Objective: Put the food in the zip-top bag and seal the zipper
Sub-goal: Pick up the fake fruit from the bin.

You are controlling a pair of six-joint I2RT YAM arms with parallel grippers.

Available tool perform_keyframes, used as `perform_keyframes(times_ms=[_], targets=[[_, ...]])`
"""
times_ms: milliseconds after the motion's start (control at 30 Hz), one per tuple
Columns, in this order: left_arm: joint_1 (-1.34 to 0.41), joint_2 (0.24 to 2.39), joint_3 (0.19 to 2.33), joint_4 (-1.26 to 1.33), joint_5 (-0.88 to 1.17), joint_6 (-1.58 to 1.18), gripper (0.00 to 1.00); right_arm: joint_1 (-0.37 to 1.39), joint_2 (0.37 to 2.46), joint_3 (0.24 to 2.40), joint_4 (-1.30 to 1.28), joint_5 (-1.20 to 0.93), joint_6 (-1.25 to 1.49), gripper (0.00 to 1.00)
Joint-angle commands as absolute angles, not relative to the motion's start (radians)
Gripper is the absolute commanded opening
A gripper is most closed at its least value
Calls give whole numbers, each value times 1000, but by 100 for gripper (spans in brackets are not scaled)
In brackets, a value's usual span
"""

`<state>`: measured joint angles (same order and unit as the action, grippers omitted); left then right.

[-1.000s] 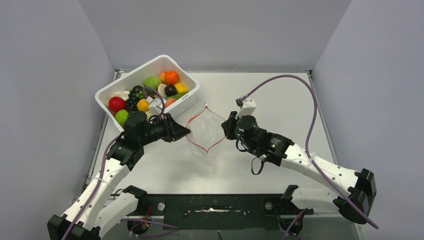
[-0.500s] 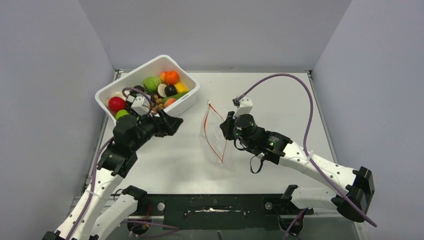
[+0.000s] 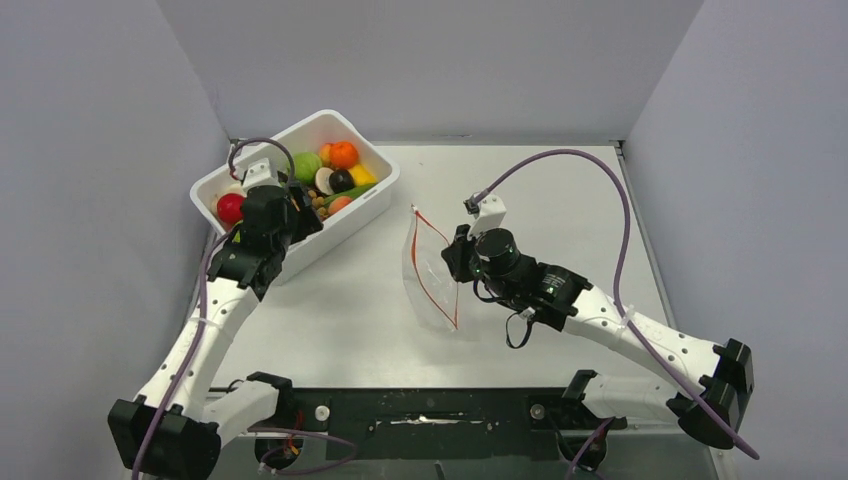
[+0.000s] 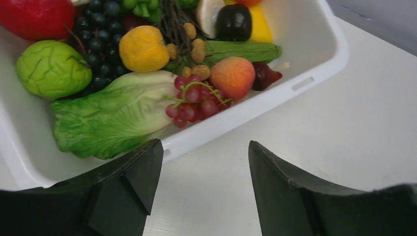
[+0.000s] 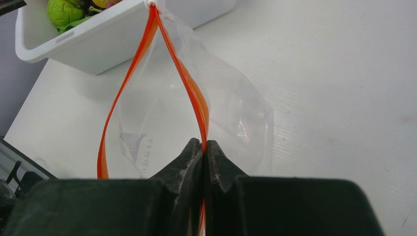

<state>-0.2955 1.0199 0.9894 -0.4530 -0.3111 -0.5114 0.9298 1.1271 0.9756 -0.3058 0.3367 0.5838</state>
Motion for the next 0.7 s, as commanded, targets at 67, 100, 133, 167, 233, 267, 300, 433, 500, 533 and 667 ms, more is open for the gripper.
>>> perform_keyframes(times_ms=[67, 100, 133, 167, 233, 267, 300, 433, 500, 533, 667], targets=[[-138, 1124, 1024, -418, -288, -543, 62, 927, 1071, 1010, -268, 291, 527, 0], [-115, 1149, 1032, -421, -296, -544, 61, 928, 1065, 1008, -267, 289, 526, 0], [-92, 1173, 1044, -426, -299, -545, 61, 928, 1061, 1006, -265, 286, 527, 0], [-67, 1199, 1055, -431, -298, -542, 61, 928, 1058, 1003, -264, 283, 529, 0], [-22, 1247, 1078, -434, -270, -529, 61, 929, 1051, 991, -253, 275, 534, 0], [2, 1266, 1090, -433, -239, -522, 61, 930, 1048, 986, -248, 269, 536, 0], [14, 1282, 1099, -425, -216, -512, 61, 930, 1048, 984, -246, 267, 539, 0], [33, 1342, 1129, -397, -181, -466, 69, 934, 1044, 979, -251, 257, 551, 0], [50, 1380, 1150, -400, -144, -455, 70, 935, 1042, 979, -256, 257, 557, 0], [56, 1402, 1164, -405, -136, -450, 71, 935, 1043, 981, -257, 258, 560, 0], [58, 1473, 1212, -422, -126, -427, 72, 942, 1044, 985, -258, 266, 572, 0]])
